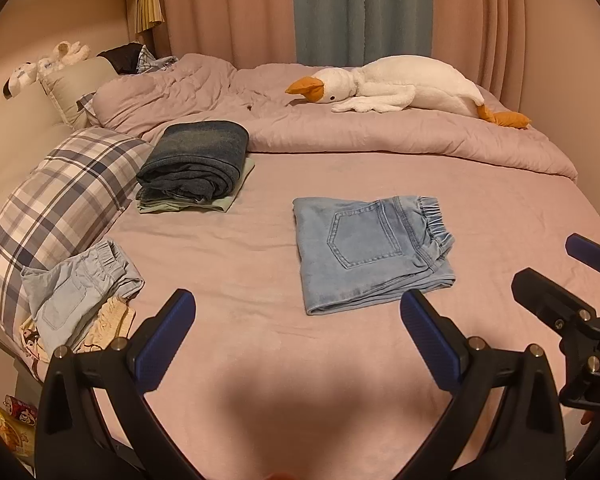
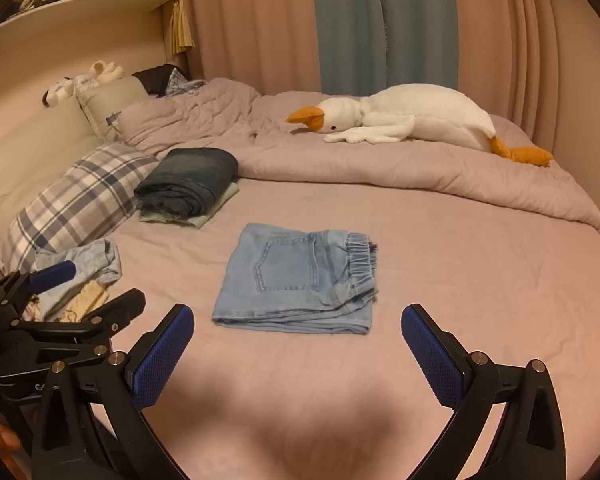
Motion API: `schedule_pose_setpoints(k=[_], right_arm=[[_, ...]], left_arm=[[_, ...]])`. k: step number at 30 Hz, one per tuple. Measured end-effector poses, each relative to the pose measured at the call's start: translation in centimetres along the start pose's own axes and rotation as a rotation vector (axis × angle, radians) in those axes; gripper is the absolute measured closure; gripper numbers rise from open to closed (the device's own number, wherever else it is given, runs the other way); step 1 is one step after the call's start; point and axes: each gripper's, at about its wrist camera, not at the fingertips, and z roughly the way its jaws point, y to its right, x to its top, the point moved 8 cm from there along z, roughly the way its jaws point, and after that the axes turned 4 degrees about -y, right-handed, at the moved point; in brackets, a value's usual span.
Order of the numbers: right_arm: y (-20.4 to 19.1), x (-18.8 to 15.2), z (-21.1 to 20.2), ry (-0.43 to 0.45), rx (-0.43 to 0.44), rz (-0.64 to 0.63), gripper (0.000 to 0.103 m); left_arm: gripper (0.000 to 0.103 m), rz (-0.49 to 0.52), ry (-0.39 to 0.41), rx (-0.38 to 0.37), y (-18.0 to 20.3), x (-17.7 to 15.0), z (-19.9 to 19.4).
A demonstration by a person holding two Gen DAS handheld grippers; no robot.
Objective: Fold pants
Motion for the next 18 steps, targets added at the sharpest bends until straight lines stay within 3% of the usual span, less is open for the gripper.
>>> schedule_pose_setpoints(k=[18], right_arm=[[-0.21, 0.56, 0.01, 0.006, 0.003, -0.013, 0.000]], left_arm=[[0.000, 0.002, 0.003, -0.001, -0.28, 0.08, -0.08]])
